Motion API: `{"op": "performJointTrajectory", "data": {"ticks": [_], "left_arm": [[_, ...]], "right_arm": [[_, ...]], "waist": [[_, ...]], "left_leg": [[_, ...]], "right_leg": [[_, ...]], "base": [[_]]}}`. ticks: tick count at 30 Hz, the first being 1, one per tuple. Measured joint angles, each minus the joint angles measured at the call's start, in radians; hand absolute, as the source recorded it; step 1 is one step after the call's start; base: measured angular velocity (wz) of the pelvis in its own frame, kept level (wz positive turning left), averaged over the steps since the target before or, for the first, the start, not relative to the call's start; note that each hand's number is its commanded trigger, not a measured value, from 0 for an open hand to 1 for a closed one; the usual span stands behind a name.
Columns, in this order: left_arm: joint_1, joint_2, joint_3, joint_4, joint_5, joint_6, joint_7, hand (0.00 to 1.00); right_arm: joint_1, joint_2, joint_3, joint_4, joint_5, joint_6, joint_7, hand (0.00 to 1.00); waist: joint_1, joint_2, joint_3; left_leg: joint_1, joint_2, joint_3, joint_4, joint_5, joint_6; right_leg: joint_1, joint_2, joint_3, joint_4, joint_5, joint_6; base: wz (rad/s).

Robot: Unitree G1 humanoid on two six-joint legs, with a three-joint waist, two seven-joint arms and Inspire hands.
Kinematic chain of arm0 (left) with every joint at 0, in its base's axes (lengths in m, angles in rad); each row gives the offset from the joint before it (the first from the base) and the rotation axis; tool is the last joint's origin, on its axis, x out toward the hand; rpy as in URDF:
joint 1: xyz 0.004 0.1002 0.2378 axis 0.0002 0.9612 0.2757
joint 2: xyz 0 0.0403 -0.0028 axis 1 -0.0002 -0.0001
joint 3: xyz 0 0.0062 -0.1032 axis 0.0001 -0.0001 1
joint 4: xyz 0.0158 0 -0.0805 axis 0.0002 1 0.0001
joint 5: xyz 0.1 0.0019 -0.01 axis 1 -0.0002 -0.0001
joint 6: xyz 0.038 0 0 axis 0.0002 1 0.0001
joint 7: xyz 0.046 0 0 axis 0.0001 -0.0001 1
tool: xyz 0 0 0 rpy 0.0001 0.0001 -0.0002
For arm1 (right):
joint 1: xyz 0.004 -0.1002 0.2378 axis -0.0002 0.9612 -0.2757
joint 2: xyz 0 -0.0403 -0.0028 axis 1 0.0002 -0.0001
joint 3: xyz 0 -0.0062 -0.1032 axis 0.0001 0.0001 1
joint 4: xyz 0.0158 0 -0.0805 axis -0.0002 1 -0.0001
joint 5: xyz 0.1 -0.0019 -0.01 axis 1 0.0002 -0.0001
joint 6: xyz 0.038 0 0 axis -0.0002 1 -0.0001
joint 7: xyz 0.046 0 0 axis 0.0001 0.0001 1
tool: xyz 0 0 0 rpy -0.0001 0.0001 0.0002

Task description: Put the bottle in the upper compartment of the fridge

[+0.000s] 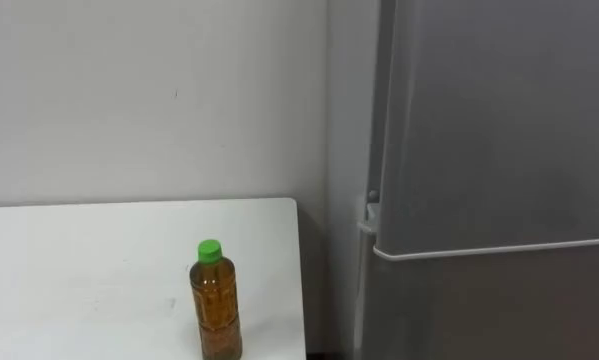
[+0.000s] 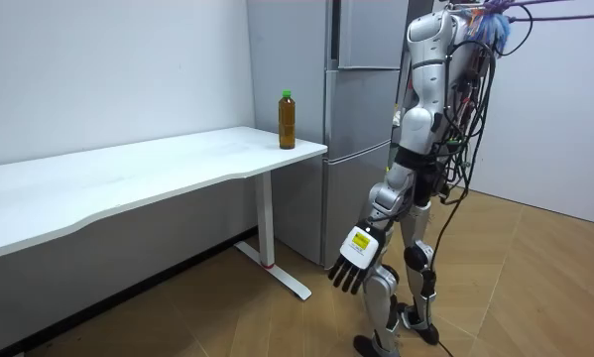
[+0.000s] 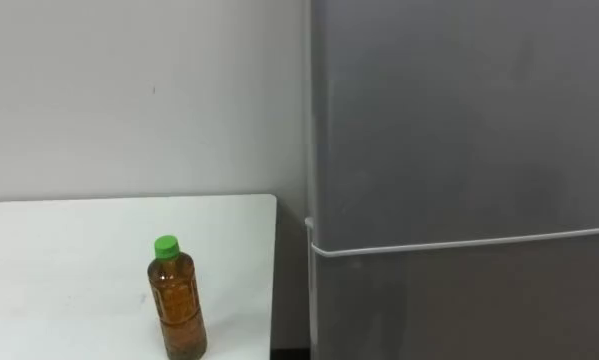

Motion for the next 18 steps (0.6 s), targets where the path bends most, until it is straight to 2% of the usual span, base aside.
{"op": "performJointTrajectory", "data": {"ticks": [6,12,15,18], "left_arm": [[-0.001,0.000,0.000,-0.002,0.058,0.013,0.000,0.00],[-0.006,0.000,0.003,-0.005,0.057,0.021,0.012,0.00],[-0.005,0.001,0.031,-0.010,0.012,0.018,0.031,0.00],[0.002,0.002,0.090,-0.071,-0.062,0.006,0.071,0.00]], "right_arm": [[0.000,-0.001,0.000,0.000,0.003,0.000,-0.001,0.00],[-0.001,-0.001,0.006,0.003,0.047,0.013,-0.009,0.00],[-0.010,-0.001,0.007,0.020,0.061,0.018,-0.009,0.00],[-0.010,-0.002,0.006,0.025,0.060,0.020,-0.014,0.00]], "waist": [[-0.001,0.005,0.0001],[-0.002,0.005,0.0006],[-0.001,0.002,0.0010],[0.002,0.001,0.0014]], "left_leg": [[0.000,0.000,0.000,0.000,0.000,0.000],[-0.001,-0.003,-0.002,-0.002,0.000,0.000],[-0.002,-0.003,-0.004,0.003,0.000,0.000],[-0.002,-0.004,-0.007,0.001,0.000,0.000]], "right_leg": [[0.000,0.000,0.000,0.000,0.000,0.000],[0.000,-0.002,-0.003,0.000,0.000,0.000],[0.000,-0.003,-0.009,-0.001,0.000,0.000],[-0.001,-0.003,-0.012,-0.002,0.000,0.001]], "base": [[0.00],[0.00],[0.03],[0.00]]}}
